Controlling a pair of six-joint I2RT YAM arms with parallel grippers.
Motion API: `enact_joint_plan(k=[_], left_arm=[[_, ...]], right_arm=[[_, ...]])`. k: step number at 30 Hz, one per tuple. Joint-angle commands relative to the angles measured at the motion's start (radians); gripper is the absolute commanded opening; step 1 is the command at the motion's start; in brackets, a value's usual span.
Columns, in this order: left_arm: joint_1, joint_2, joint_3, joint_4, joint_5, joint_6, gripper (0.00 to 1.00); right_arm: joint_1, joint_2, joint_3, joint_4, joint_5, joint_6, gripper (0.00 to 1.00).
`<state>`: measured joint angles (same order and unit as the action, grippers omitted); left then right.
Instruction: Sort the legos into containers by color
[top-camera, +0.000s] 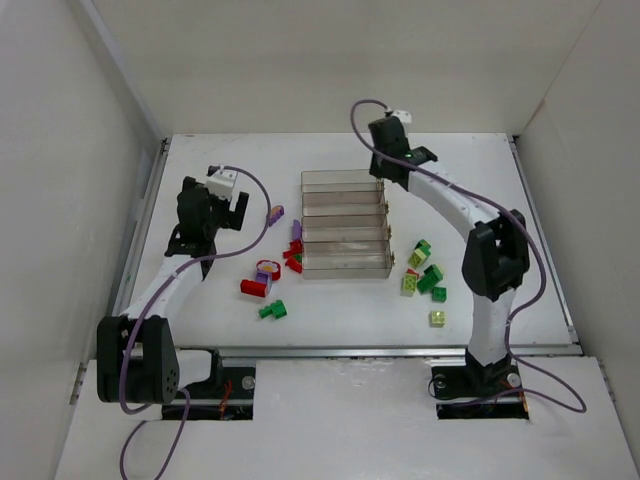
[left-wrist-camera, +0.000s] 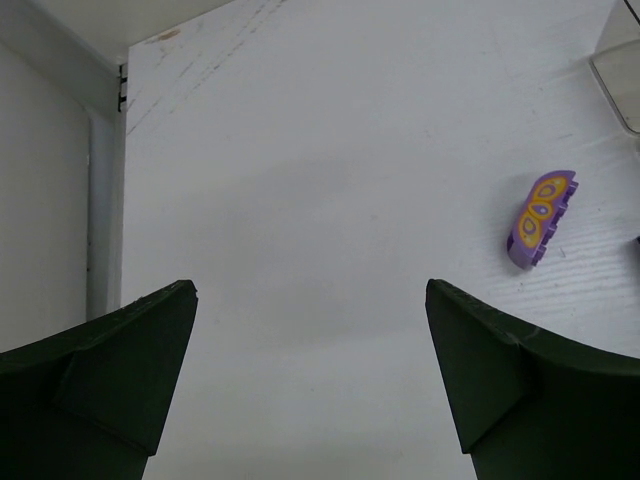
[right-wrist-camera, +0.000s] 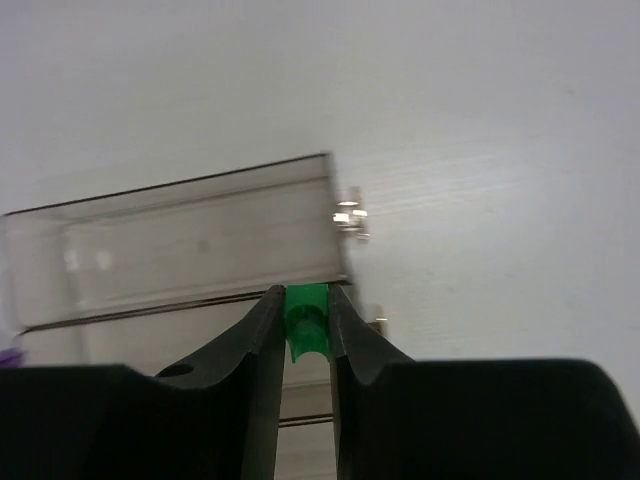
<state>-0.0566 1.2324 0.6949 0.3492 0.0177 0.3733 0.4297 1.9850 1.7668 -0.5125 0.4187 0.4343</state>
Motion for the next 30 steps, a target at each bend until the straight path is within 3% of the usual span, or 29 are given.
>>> enact_joint_plan(k=[1, 5, 9, 12, 13, 14, 16, 18, 19, 25, 30], left_arm=[[0.003, -0.037, 0.011, 0.014, 0.068, 0.022, 0.97], [0.003, -0.037, 0.037, -0.016, 0.068, 0.022, 0.98], [0.003, -0.047, 0.037, -0.016, 0.068, 0.013, 0.98], [0.012, -0.047, 0.037, -0.025, 0.093, -0.005, 0.98], [0.012, -0.047, 0.037, -0.026, 0.102, -0.005, 0.98], [0.021, -0.047, 0.037, -0.026, 0.111, -0.005, 0.98], [0.021, -0.047, 0.028, -0.026, 0.134, -0.005, 0.98], [0.03, -0.047, 0.015, -0.026, 0.152, -0.005, 0.98], [0.031, -0.047, 0.015, -0.026, 0.175, 0.016, 0.98], [0.031, 0.01, 0.075, -0.209, 0.411, 0.19, 0.97], [0.031, 0.188, 0.342, -0.442, 0.562, 0.168, 0.97]], right_arm=[[0.049, 0.061, 0.103, 0.103, -0.006, -0.091, 0.0], [0.049, 0.201, 0.27, 0.032, -0.043, -0.091, 0.0], [0.049, 0.235, 0.292, 0.048, -0.043, -0.12, 0.01], [0.049, 0.258, 0.303, 0.06, -0.086, -0.149, 0.08], [0.049, 0.258, 0.313, 0.06, -0.086, -0.16, 0.13], [0.049, 0.258, 0.313, 0.06, -0.095, -0.16, 0.34], [0.049, 0.258, 0.313, 0.06, -0.095, -0.16, 0.65], [0.049, 0.258, 0.304, 0.069, -0.095, -0.16, 0.87], [0.049, 0.258, 0.304, 0.069, -0.095, -0.16, 0.91], [0.049, 0.189, 0.313, 0.069, -0.095, -0.16, 0.99], [0.049, 0.104, 0.252, 0.103, -0.21, -0.181, 0.99]])
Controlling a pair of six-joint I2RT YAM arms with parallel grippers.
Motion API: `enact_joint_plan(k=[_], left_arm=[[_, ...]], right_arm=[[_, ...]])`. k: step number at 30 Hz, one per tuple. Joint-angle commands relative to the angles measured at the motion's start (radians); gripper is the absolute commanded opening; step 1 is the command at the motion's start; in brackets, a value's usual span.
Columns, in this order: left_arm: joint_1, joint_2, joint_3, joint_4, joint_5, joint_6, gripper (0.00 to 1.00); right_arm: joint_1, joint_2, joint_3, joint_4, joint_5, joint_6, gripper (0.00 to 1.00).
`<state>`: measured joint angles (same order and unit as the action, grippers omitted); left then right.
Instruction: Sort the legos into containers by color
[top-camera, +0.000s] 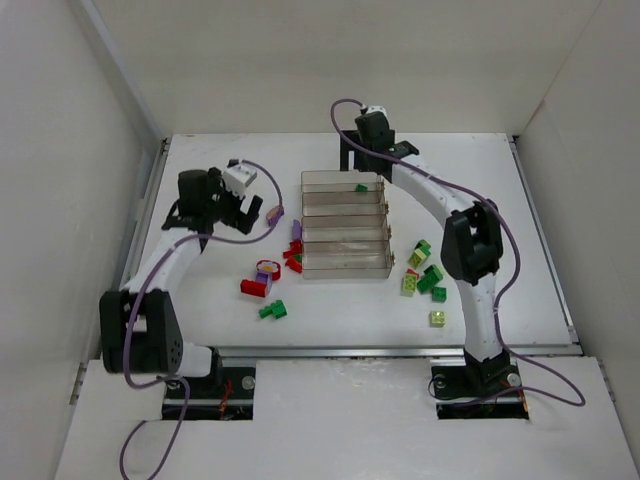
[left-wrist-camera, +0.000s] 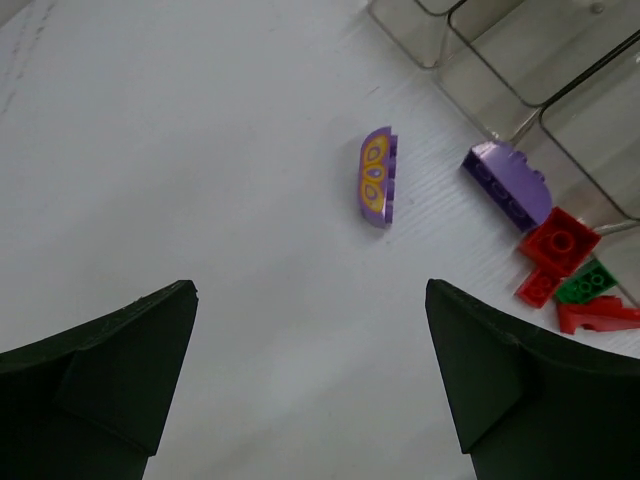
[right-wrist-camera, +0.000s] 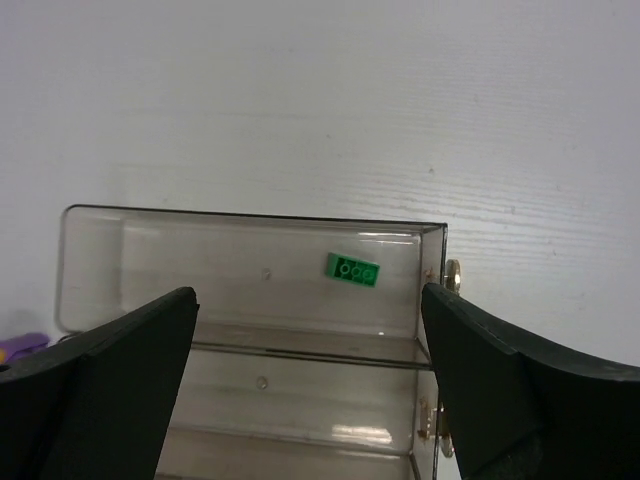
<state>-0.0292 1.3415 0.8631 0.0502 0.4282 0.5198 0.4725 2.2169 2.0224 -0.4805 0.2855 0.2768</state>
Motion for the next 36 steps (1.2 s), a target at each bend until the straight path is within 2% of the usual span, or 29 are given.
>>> enact_joint_plan(k=[1, 3, 4, 5, 7, 9, 12, 14, 16, 20, 25, 29, 31, 33, 36], left_arm=[[0.003, 0.166, 0.226, -0.183, 0.168, -0.003, 0.95], [-0.008, 0.261, 0.397, -0.281, 0.199, -0.012, 0.91], [-0.023, 0.312, 0.454, -0.394, 0.199, -0.012, 0.87], [-0.059, 0.409, 0.502, -0.445, 0.187, -0.001, 0.8], [-0.087, 0.481, 0.577, -0.53, 0.15, 0.008, 0.76], [-0.106, 0.512, 0.565, -0.53, 0.168, 0.017, 0.76], [-0.106, 0.476, 0.495, -0.437, 0.169, 0.026, 0.76], [-0.119, 0.476, 0.484, -0.411, 0.124, 0.006, 0.78], [-0.138, 0.547, 0.519, -0.411, 0.037, -0.015, 0.76], [-0.163, 0.674, 0.642, -0.441, -0.02, -0.061, 0.65], [-0.172, 0.685, 0.619, -0.377, -0.081, -0.046, 0.52], [-0.172, 0.696, 0.619, -0.377, -0.091, -0.003, 0.39], [-0.172, 0.696, 0.619, -0.389, -0.091, 0.008, 0.17], [-0.172, 0.677, 0.619, -0.401, -0.091, 0.008, 0.0], [-0.16, 0.607, 0.619, -0.424, -0.059, 0.061, 0.0]], right_arm=[[0.006, -0.14, -0.025, 0.08, -0.098, -0.024, 0.99], [-0.004, -0.158, -0.034, 0.08, -0.152, -0.034, 0.99], [-0.015, -0.17, -0.047, 0.069, -0.169, -0.034, 0.99], [-0.024, -0.18, -0.059, 0.069, -0.19, -0.044, 0.99], [-0.052, -0.189, -0.074, 0.069, -0.241, -0.044, 0.99], [-0.061, -0.189, -0.083, 0.069, -0.241, -0.044, 0.99], [-0.098, -0.189, -0.083, 0.069, -0.25, -0.044, 0.99], [-0.109, -0.189, -0.073, 0.069, -0.263, -0.044, 0.99], [-0.12, -0.178, -0.06, 0.069, -0.272, -0.044, 0.99], [-0.141, -0.168, -0.039, 0.069, -0.272, -0.044, 0.99], [-0.15, -0.158, -0.039, 0.069, -0.282, -0.034, 0.99], [-0.15, -0.158, -0.039, 0.069, -0.282, -0.013, 0.99], [-0.15, -0.158, -0.039, 0.069, -0.292, 0.001, 0.99], [-0.15, -0.158, -0.03, 0.069, -0.301, 0.013, 0.99], [-0.15, -0.158, -0.007, 0.069, -0.31, 0.022, 0.99]])
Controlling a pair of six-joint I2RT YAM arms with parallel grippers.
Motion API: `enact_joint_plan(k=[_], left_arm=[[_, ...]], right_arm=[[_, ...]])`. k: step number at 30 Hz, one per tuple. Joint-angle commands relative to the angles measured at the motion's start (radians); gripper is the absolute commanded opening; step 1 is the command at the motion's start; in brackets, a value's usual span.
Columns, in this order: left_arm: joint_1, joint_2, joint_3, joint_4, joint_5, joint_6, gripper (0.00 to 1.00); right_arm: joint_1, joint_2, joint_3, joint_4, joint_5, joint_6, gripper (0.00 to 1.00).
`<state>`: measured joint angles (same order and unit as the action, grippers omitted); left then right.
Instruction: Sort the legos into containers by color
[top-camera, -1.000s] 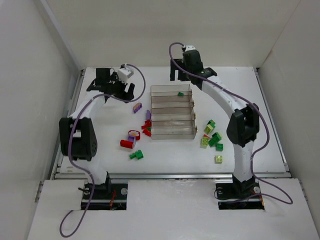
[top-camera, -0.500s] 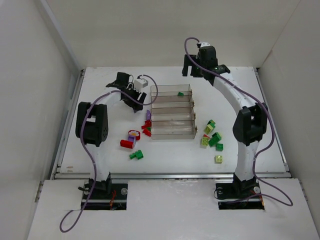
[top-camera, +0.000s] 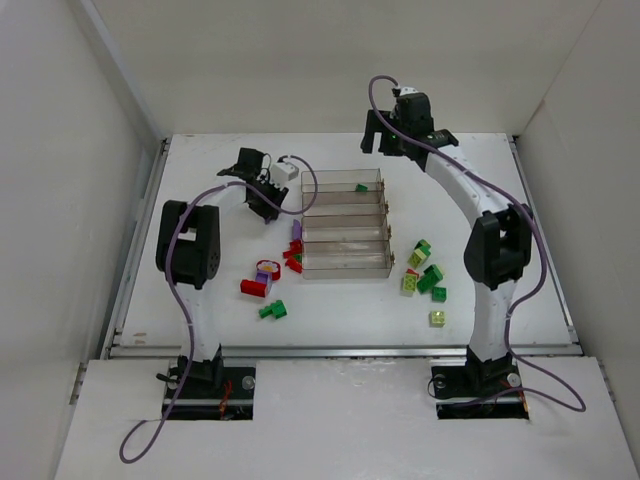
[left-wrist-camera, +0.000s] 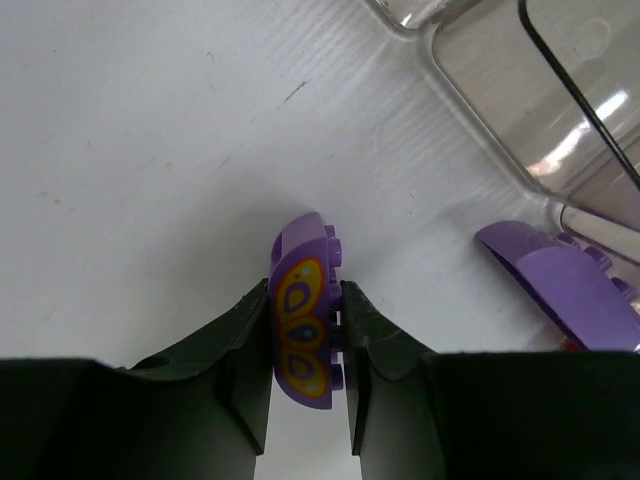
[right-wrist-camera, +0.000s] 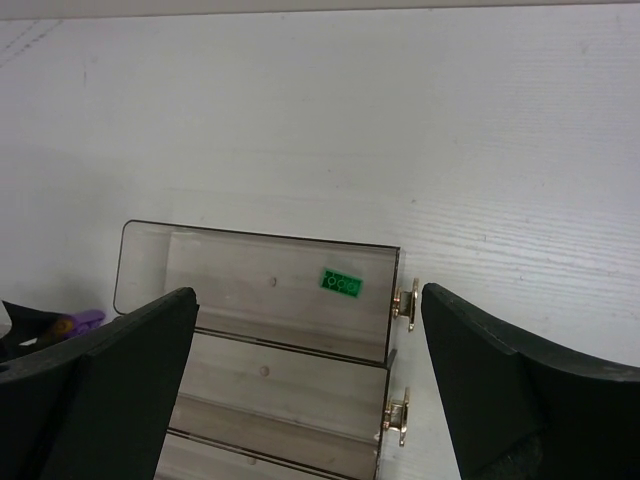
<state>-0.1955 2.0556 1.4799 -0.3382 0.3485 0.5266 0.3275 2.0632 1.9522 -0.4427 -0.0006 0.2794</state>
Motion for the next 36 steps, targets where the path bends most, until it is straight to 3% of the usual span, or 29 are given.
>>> enact_joint_plan(k=[1, 8, 13, 18, 24, 31, 34, 35, 36], left_arm=[[0.017, -0.13, -0.009, -0.036, 0.033, 0.07, 0.0], [0.048, -0.38, -0.067, -0.045, 0.289, 0.363, 0.0], [0.028, -0.479, -0.095, -0.034, 0.595, 0.574, 0.0], [-0.061, -0.389, 0.022, -0.022, 0.624, 0.495, 0.0], [-0.174, -0.226, 0.082, 0.103, 0.505, 0.4, 0.0], [-0.197, -0.034, 0.233, 0.048, 0.483, 0.418, 0.15], [-0.197, 0.015, 0.257, 0.024, 0.483, 0.418, 0.26], [-0.197, 0.015, 0.257, 0.012, 0.483, 0.43, 0.33], [-0.208, 0.024, 0.257, 0.011, 0.483, 0.431, 0.52]], right_arm=[[-0.005, -0.005, 0.063, 0.032, -0.024, 0.02, 0.99], [-0.024, -0.119, -0.061, 0.119, -0.038, 0.02, 0.99], [-0.064, -0.184, -0.177, 0.182, -0.082, 0.0, 0.99], [-0.084, -0.196, -0.2, 0.182, -0.125, -0.009, 0.99], [-0.134, -0.196, -0.225, 0.173, -0.189, 0.001, 0.99], [-0.166, -0.245, -0.314, 0.182, -0.214, 0.008, 0.99], [-0.166, -0.264, -0.335, 0.182, -0.214, -0.003, 0.97], [-0.166, -0.264, -0.344, 0.182, -0.214, -0.003, 0.97], [-0.166, -0.273, -0.345, 0.182, -0.214, -0.012, 0.97]])
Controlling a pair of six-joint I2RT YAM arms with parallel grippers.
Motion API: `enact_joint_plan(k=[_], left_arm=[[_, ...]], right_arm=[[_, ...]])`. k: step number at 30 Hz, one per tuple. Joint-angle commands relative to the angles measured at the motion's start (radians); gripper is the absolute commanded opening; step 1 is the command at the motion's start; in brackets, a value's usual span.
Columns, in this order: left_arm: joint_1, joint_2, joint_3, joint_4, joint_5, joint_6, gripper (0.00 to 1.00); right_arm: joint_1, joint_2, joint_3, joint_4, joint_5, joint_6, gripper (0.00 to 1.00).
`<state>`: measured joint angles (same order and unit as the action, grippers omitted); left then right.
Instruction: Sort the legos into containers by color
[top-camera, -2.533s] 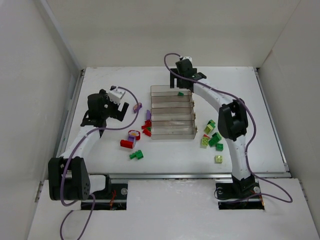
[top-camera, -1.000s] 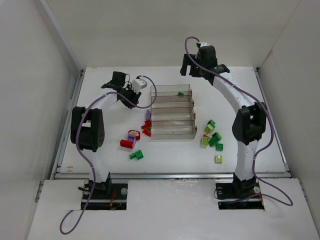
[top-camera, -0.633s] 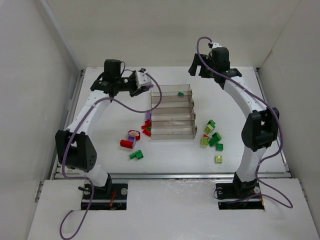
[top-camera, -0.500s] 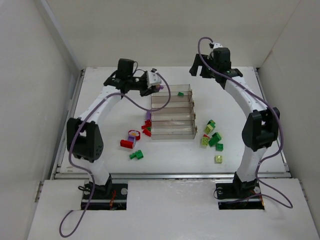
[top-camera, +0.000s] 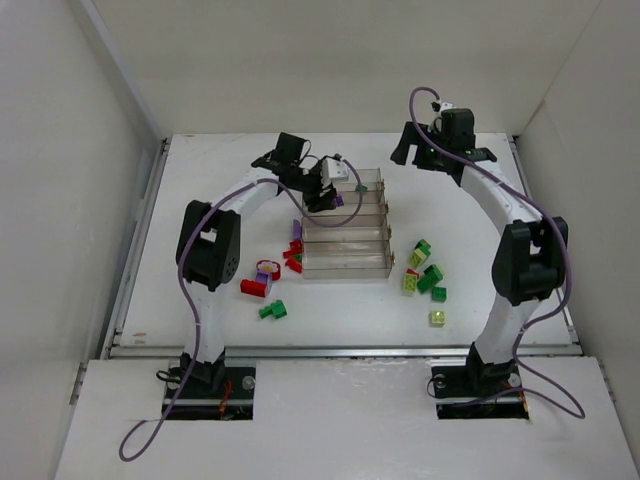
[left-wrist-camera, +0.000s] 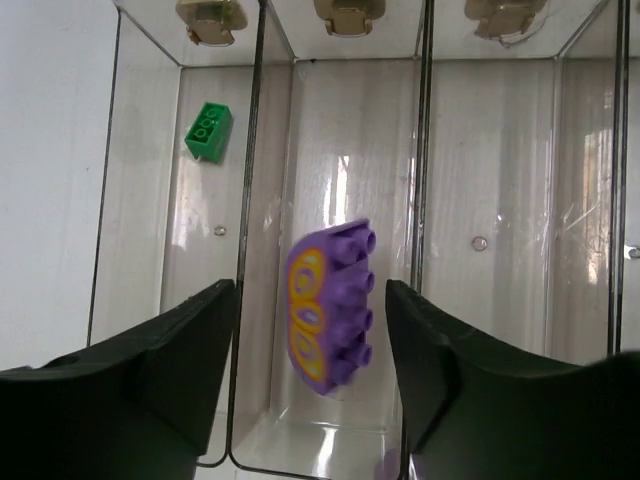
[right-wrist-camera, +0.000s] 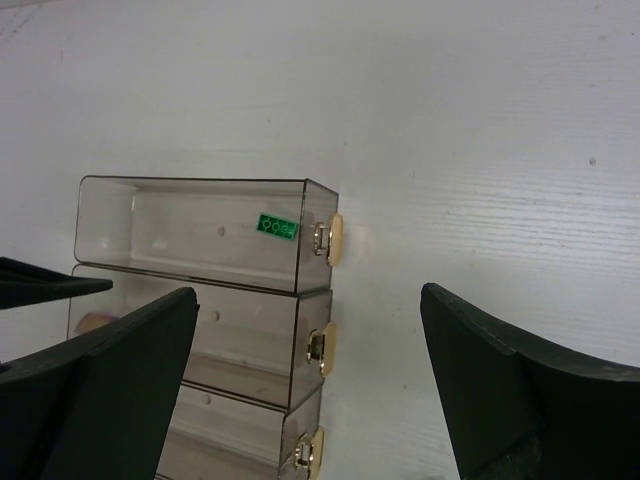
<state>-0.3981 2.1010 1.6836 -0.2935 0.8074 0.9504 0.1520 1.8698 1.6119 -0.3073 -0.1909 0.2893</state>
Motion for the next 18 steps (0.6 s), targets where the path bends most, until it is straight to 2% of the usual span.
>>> enact_joint_plan(k=[1, 5, 8, 10, 12, 13, 14, 15, 16, 17, 18], left_arm=[[-0.005, -0.021, 0.053, -0.045, 0.013, 0.017, 0.6], [-0.025, -0.044, 0.062, -0.038, -0.007, -0.03, 0.84], [-0.025, -0.096, 0.048, 0.013, -0.025, -0.094, 0.88], [-0.025, -0.152, 0.033, 0.066, -0.051, -0.16, 0.88], [-0.025, -0.202, -0.017, 0.12, -0.137, -0.223, 0.88], [-0.025, -0.258, -0.042, 0.144, -0.183, -0.327, 0.86], [-0.003, -0.289, -0.07, 0.163, -0.264, -0.375, 0.84], [0.016, -0.32, -0.102, 0.175, -0.284, -0.412, 0.82], [0.037, -0.35, -0.178, 0.188, -0.293, -0.438, 0.8], [0.083, -0.411, -0.221, 0.188, -0.294, -0.45, 0.71], [0.109, -0.441, -0.267, 0.188, -0.294, -0.426, 0.67]], right_arm=[[0.009, -0.08, -0.004, 0.047, -0.037, -0.022, 0.97], [0.009, -0.089, -0.014, 0.037, -0.071, -0.035, 0.97], [0.009, -0.098, -0.014, 0.037, -0.081, -0.035, 0.97], [0.009, -0.107, -0.023, 0.037, -0.093, -0.035, 0.97], [0.009, -0.107, -0.023, 0.024, -0.102, -0.035, 0.96], [0.009, -0.118, -0.032, 0.014, -0.102, -0.035, 0.96], [0.018, -0.129, -0.041, 0.001, -0.088, -0.035, 0.96], [0.018, -0.138, -0.05, 0.0, -0.088, -0.044, 0.96], [0.04, -0.147, -0.059, 0.0, -0.061, -0.044, 0.96], [0.049, -0.165, -0.082, 0.0, -0.061, -0.055, 0.96], [0.058, -0.166, -0.083, 0.0, -0.05, -0.055, 0.96]])
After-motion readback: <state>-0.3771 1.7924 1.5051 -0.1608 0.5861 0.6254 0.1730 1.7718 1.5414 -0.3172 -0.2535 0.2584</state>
